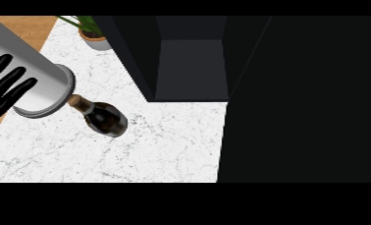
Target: Pick up the wine, place it into the cabinet and close the cabinet
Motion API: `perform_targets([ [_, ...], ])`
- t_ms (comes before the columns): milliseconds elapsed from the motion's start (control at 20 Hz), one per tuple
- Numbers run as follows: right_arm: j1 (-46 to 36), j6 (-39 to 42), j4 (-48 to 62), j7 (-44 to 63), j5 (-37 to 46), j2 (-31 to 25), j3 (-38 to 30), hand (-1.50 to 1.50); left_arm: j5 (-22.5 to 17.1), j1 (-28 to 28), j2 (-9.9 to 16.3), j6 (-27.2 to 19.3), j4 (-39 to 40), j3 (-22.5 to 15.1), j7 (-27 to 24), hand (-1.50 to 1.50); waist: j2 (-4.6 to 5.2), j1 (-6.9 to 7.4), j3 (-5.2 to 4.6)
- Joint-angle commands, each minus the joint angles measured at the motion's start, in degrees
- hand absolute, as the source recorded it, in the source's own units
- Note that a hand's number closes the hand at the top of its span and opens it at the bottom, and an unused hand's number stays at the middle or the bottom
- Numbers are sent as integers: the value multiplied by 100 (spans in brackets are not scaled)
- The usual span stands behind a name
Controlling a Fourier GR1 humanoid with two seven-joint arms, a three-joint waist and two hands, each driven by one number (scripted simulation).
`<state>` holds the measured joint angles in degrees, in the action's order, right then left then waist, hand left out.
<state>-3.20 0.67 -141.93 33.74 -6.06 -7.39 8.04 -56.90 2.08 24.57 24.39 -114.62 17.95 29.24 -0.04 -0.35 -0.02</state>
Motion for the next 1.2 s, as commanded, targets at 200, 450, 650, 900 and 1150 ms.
perform_targets([
  [200,399,54,-857,276,-230,-25,-44,-150,277,275,-58,732,1165,-58,-103,-150,1,-19,1],
  [450,585,251,-882,126,-198,9,41,-150,893,394,-285,939,1621,-220,-315,-150,-1,-21,2],
  [650,715,326,-664,-166,-44,158,179,-150,1472,443,-599,1205,2062,-274,-771,-150,3,-23,2],
  [900,160,181,-872,516,-355,31,-161,-150,2152,529,-713,1603,2804,-81,-1461,-150,7,-26,-3],
  [1150,50,200,-922,601,-367,41,-243,-150,3033,738,-1059,1555,3258,-164,-2177,-150,7,-45,-3],
])
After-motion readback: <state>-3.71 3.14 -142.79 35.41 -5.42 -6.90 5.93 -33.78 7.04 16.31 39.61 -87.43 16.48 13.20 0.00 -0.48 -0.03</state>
